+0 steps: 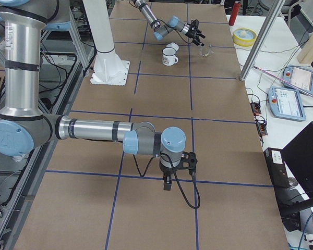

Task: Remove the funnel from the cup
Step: 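Carry the funnel farther from the robot and set it on the table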

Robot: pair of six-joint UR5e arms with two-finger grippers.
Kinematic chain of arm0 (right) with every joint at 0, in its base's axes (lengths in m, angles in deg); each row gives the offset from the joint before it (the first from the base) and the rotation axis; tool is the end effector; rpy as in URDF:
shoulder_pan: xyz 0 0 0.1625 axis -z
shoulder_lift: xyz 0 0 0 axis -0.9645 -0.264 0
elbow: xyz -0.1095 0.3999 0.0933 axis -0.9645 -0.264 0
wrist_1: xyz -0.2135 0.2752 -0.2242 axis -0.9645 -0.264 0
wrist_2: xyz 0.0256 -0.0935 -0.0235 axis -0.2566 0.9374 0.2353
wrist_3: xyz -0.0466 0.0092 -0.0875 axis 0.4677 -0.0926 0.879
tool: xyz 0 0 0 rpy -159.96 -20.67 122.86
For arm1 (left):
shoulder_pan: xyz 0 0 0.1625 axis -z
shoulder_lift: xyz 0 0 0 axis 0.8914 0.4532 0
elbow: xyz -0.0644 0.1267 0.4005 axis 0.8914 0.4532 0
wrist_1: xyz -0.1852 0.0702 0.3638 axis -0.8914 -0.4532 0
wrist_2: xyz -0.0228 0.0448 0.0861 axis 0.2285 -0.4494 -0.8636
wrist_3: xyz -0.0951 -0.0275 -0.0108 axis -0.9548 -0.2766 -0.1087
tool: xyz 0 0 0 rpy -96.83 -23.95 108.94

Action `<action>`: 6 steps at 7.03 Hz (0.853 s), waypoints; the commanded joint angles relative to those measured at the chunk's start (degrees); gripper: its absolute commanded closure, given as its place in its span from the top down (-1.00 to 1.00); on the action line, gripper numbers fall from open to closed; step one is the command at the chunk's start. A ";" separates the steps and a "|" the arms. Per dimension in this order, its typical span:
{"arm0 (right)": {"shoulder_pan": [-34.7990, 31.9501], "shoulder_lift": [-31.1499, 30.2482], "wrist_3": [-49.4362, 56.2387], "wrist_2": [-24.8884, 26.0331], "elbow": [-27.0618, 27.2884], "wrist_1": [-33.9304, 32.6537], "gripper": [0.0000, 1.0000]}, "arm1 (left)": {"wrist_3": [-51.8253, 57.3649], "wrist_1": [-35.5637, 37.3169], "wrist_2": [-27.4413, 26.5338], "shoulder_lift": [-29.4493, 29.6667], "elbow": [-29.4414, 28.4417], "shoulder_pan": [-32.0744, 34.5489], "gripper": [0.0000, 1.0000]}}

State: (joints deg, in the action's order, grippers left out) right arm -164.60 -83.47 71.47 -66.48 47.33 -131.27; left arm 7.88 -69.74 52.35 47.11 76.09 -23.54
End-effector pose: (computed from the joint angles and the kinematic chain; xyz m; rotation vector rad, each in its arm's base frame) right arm 0.0670 -0.4451 0.6705 -0.0198 -0.7193 0.0107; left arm 0.4261 -0.5790 0.3942 1.1115 0.6756 -0.2103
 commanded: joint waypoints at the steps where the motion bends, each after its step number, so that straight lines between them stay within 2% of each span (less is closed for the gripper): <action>1: 0.00 0.00 0.00 0.00 -0.04 0.00 1.00 | 4.67 3.10 11.26 -0.94 8.09 5.11 1.00; 2: 0.00 0.00 0.00 0.00 0.05 0.00 1.00 | 4.77 12.09 18.80 -2.07 14.66 7.75 1.00; 4: 0.00 0.00 0.00 0.00 0.05 0.00 1.00 | 4.77 33.42 29.98 -2.00 27.58 11.28 1.00; 5: 0.00 0.00 0.00 0.00 -0.04 0.00 1.00 | 4.68 41.98 32.82 -2.00 31.38 11.55 1.00; 6: 0.00 0.00 0.00 0.00 -0.04 0.00 1.00 | 4.25 48.41 39.37 -2.08 32.20 12.08 1.00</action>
State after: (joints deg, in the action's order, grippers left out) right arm -164.60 -83.47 71.48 -66.48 47.33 -131.27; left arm 12.48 -30.11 85.24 45.10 105.69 -12.17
